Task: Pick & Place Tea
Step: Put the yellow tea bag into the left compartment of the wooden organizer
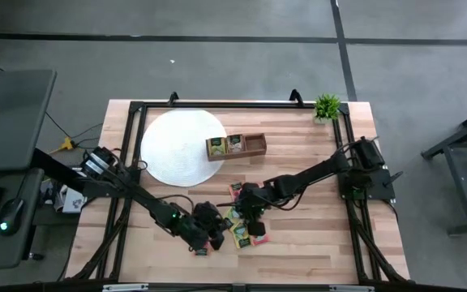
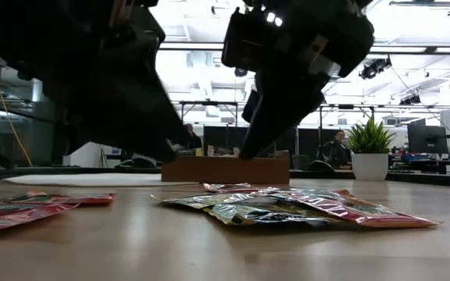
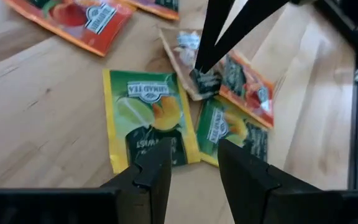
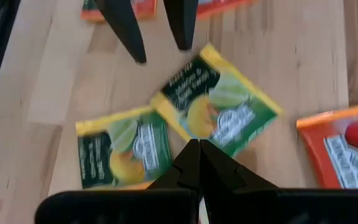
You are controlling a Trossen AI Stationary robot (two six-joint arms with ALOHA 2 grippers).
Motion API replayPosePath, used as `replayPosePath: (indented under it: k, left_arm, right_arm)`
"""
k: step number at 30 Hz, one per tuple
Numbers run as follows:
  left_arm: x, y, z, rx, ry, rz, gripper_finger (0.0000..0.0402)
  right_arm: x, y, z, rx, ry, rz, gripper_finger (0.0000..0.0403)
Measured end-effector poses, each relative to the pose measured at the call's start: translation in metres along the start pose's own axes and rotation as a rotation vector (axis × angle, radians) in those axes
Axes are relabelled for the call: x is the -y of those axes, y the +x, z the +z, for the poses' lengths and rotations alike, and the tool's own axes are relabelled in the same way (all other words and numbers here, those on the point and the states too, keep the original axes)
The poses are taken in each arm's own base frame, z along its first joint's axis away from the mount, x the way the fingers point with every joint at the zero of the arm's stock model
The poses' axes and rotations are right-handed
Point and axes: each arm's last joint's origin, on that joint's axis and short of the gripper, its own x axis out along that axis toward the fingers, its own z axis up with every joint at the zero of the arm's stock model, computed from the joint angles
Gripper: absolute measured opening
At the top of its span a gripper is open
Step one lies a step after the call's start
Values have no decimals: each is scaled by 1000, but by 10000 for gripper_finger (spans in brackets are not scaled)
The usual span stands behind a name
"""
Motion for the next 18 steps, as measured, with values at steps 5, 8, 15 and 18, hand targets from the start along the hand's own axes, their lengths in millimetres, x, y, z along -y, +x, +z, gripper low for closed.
replayPosePath:
  k: [5,8,15,18]
  left_arm:
    - [-5,0,-2,-31,22,37,129]
    - [-5,0,-3,-44,14,42,129]
    - [-9,0,-4,-64,27,75,129]
    - [-10,0,-4,-67,26,80,129]
  right_arm:
    - [2,4,2,23,-7,0,0]
    - [3,7,1,25,-9,-3,0]
    - [5,12,-1,18,-5,-26,0]
    - [6,13,-4,21,-3,-41,0]
